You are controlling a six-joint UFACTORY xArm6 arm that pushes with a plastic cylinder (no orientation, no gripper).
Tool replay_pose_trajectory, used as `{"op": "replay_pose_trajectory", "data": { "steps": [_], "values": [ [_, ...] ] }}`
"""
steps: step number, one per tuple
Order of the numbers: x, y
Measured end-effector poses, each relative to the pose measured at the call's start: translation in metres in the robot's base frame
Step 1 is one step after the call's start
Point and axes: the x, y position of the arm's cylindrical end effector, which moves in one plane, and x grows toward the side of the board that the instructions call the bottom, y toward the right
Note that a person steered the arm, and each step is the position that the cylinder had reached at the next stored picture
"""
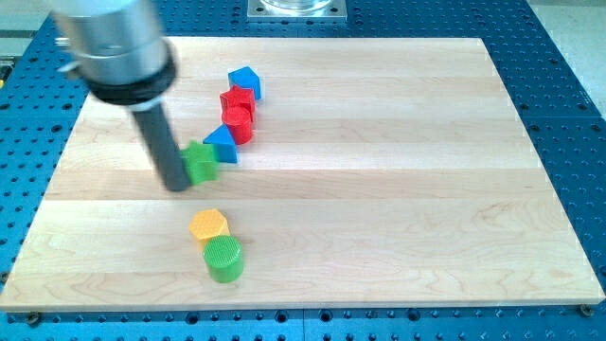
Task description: Move the yellow heart diagonally to the blue triangle
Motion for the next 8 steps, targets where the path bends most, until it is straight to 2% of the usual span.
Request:
{"op": "replay_pose_trajectory", "data": {
  "steps": [1, 2, 3, 4, 5, 6, 8],
  "values": [
    [-0.018, 0.000],
    [-0.039, -0.066],
    [-0.016, -0.049],
    [-0.033, -0.116],
    [-0.132, -0.102],
    [-0.170, -0.091],
    [-0.127, -0.127]
  ]
}}
